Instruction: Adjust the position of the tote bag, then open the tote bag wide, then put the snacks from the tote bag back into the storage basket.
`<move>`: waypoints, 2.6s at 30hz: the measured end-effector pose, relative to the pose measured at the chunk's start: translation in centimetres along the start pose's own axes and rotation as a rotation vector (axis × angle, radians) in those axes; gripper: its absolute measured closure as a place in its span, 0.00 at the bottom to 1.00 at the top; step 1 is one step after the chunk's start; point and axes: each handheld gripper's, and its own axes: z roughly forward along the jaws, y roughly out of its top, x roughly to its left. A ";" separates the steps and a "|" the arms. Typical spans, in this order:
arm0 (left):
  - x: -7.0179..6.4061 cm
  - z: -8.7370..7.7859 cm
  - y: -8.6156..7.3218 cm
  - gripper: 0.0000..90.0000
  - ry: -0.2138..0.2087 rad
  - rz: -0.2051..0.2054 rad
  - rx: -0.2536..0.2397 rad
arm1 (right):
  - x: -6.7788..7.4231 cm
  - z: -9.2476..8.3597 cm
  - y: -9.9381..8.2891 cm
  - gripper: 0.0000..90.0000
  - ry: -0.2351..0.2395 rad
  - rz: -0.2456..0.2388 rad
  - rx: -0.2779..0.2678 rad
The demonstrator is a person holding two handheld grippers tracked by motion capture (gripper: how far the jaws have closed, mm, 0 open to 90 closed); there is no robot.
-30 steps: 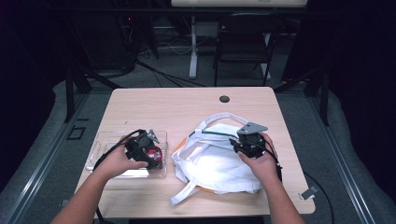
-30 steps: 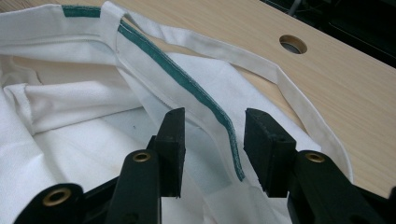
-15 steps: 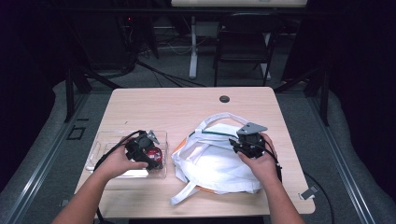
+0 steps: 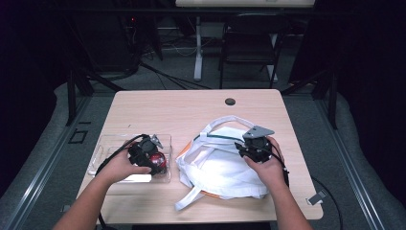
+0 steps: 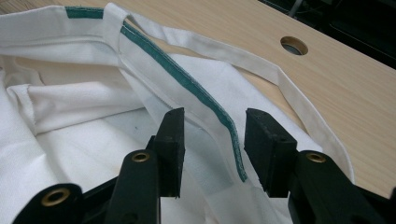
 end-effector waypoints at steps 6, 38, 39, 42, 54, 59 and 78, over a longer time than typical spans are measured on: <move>0.1 0.0 0.0 0.28 -0.014 -0.013 0.011 | 0.0 -0.1 0.0 0.65 0.000 0.001 -0.003; 0.5 -0.1 0.1 0.27 -0.041 -0.064 0.001 | 0.0 -0.2 -0.1 0.64 -0.001 0.004 -0.007; 0.5 -0.1 0.1 0.27 -0.041 -0.065 -0.001 | 0.0 -0.1 -0.1 0.64 -0.003 0.004 -0.008; 0.5 -0.3 0.1 0.27 -0.043 -0.069 -0.006 | 0.0 -0.2 -0.1 0.64 -0.003 -0.001 -0.003; 0.3 -1.2 0.2 0.27 -0.034 -0.069 -0.029 | 0.1 0.0 0.0 0.64 -0.002 0.003 -0.014; 0.3 -1.8 0.2 0.27 -0.032 -0.071 -0.041 | 0.0 -0.1 0.0 0.64 -0.001 0.002 -0.015; -0.6 -3.9 1.1 0.31 0.003 -0.072 -0.103 | 0.1 -0.3 0.2 0.63 0.005 -0.005 -0.015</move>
